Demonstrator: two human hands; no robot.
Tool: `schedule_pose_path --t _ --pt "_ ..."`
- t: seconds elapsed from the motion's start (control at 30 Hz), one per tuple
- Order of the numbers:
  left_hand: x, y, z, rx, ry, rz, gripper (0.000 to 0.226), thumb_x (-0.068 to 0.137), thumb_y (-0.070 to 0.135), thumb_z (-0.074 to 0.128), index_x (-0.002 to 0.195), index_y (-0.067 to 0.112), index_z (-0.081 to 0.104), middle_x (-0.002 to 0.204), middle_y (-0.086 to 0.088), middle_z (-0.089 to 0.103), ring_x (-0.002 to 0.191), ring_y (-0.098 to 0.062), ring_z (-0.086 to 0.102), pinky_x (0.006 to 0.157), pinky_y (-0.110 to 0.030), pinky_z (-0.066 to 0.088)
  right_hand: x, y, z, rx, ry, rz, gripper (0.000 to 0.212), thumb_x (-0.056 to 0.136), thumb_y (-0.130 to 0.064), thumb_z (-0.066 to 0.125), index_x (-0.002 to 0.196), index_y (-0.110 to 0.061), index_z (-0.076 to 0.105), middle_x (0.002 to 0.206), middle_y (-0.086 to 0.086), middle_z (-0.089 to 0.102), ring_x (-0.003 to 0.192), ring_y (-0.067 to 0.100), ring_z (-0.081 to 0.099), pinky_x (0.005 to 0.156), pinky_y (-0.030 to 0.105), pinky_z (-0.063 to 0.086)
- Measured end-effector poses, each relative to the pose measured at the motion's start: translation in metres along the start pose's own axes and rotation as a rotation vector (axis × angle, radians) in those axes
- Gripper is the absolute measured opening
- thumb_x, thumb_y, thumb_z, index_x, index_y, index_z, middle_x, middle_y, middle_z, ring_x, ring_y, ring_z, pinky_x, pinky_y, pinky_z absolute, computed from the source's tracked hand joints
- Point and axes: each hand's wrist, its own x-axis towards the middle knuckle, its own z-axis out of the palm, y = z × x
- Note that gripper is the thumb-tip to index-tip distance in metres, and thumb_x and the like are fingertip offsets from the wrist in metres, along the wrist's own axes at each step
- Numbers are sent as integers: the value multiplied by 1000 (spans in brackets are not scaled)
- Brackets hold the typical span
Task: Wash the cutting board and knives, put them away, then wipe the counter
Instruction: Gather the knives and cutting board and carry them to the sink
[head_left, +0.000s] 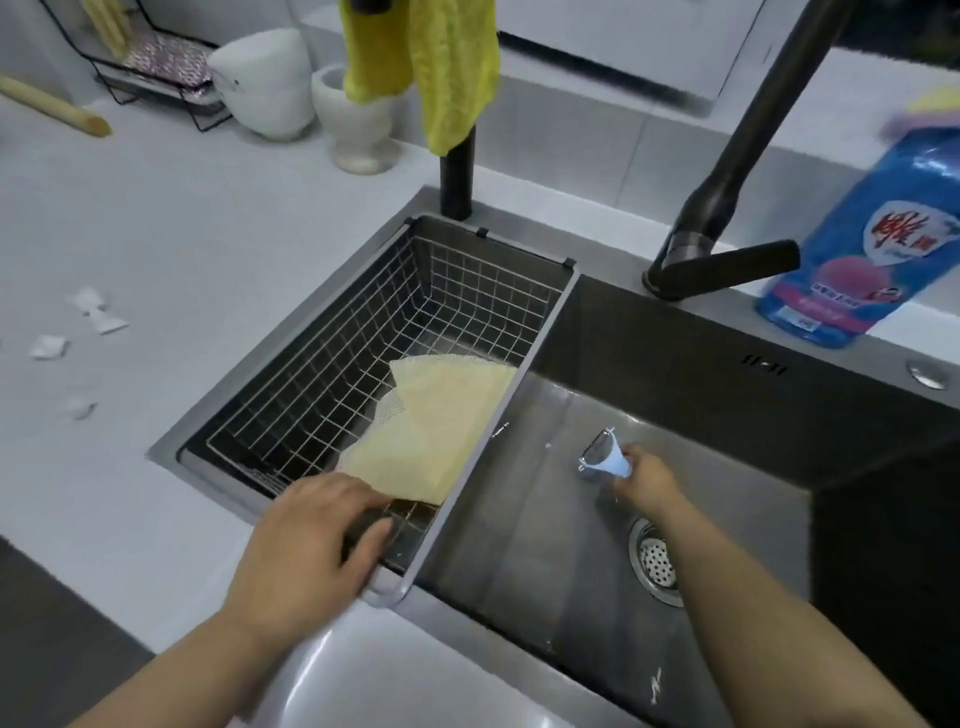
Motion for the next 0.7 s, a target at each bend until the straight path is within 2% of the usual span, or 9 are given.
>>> schedule_pose_path --t 0.03,0.13,0.27,0.37,0.43,0.53,0.7 --pt "1 0 0 -4 0 -18 37 81 41 37 82 22 69 77 11 66 73 -10 61 71 -28 45 10 0 3 -77 4 -13 43 81 -24 64 121 -12 53 112 13 65 102 32 62 89 37 49" --pt "2 2 1 2 9 -51 36 83 37 37 83 20 69 79 9 67 75 -13 63 72 -30 46 29 -8 6 -182 15 -51 41 86 -14 53 127 -12 50 121 16 61 113 34 55 91 35 43" --pt "3 5 2 49 27 -67 35 83 35 37 86 19 68 83 7 69 78 -13 63 72 -32 47 59 -8 12 -337 13 -115 45 88 -16 48 133 -12 45 129 19 54 125 33 42 101 33 34" --pt "2 3 5 67 29 -66 51 92 48 26 90 19 68 87 6 69 86 -9 58 77 -33 47 77 -7 18 -406 35 -182 43 91 -13 43 134 -12 46 132 18 53 125 33 42 103 31 28" --pt "1 1 8 65 29 -59 61 93 51 15 91 19 67 89 6 69 89 -6 52 82 -26 43 87 -5 22 -396 52 -183 43 91 -12 40 134 -12 47 132 20 52 124 33 42 105 31 26" --pt "1 1 9 64 47 -47 63 93 50 15 89 16 68 87 3 69 90 -6 47 81 -22 34 98 1 27 -388 71 -106 45 91 -12 39 135 -15 44 134 20 46 128 33 35 107 29 21" --pt "2 -2 9 53 70 -51 63 93 51 15 87 16 69 86 4 69 89 -6 47 80 -21 34 105 6 29 -419 117 -69 46 92 -6 37 137 -13 42 138 22 35 131 35 27 109 29 18"
